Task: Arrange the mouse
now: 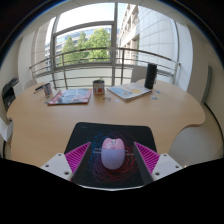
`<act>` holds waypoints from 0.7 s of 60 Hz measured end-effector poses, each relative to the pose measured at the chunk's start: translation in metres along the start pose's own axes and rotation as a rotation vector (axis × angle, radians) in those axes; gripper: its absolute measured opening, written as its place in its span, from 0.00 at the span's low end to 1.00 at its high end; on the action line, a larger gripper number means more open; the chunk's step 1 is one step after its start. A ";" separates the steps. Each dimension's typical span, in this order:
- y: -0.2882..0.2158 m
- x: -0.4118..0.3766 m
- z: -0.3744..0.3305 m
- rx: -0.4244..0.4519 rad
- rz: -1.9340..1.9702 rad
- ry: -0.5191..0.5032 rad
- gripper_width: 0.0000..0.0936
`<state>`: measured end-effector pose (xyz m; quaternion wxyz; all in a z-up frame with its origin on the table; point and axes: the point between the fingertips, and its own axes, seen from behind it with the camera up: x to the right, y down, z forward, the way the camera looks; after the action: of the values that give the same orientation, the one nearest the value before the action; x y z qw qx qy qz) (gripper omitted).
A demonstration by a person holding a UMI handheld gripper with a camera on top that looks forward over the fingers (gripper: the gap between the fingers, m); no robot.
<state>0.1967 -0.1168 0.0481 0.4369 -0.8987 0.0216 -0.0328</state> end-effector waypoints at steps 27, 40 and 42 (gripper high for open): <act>0.009 -0.009 -0.215 0.113 -0.022 0.061 0.90; 0.030 -0.014 -0.252 0.121 -0.010 0.054 0.90; 0.032 -0.012 -0.252 0.113 -0.010 0.060 0.90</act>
<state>0.1650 -0.3330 0.1777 0.4861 -0.8712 0.0284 -0.0629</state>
